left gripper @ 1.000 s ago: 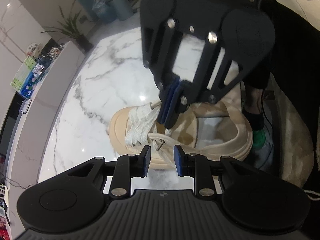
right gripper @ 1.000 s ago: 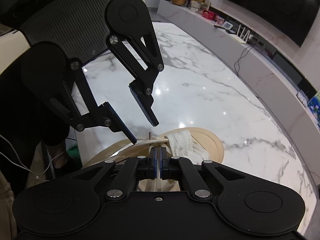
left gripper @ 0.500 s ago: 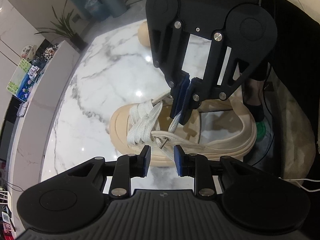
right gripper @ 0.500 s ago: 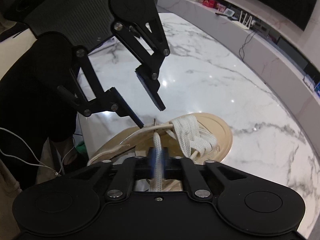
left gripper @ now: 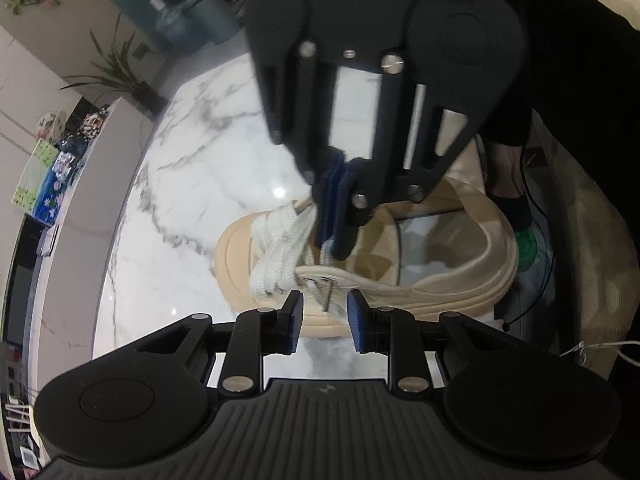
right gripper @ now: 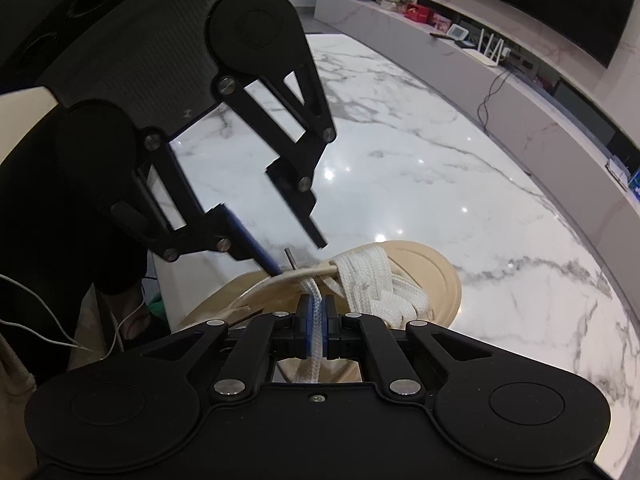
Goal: Lace up shoes with both hands
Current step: 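Pull the lace through the eyelet and away with the left gripper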
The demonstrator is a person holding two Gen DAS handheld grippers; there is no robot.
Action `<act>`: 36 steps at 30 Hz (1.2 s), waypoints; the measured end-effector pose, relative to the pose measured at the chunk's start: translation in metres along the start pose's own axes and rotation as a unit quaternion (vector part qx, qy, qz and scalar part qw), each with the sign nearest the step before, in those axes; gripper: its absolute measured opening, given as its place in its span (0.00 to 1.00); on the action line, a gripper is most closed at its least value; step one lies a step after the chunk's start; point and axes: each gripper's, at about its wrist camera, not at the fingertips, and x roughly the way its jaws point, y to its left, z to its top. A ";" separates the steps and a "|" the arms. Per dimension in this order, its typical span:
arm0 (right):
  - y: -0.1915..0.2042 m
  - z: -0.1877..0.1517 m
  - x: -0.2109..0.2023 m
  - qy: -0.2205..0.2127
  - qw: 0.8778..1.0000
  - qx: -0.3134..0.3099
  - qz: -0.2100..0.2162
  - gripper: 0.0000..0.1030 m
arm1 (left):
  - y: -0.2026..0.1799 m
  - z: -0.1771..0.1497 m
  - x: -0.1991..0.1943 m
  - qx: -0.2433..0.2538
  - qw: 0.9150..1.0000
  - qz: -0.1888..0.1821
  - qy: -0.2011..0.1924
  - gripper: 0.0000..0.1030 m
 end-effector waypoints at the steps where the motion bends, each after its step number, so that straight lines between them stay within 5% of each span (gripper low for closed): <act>1: 0.000 0.000 0.000 -0.001 1.000 0.000 0.001 0.03 | -0.001 0.000 0.001 0.002 1.000 0.000 0.004 0.16; 19: 0.002 0.006 0.002 -0.011 1.000 0.008 0.008 0.03 | -0.008 0.003 0.007 0.027 0.999 0.016 0.012 0.12; 22: 0.004 0.005 0.000 -0.011 1.000 0.009 0.006 0.03 | -0.012 0.004 0.006 0.038 0.999 0.019 0.014 0.05; 36: 0.017 0.000 -0.029 -0.024 0.999 0.035 -0.033 0.08 | -0.024 0.010 -0.015 0.011 0.997 0.066 0.049 0.02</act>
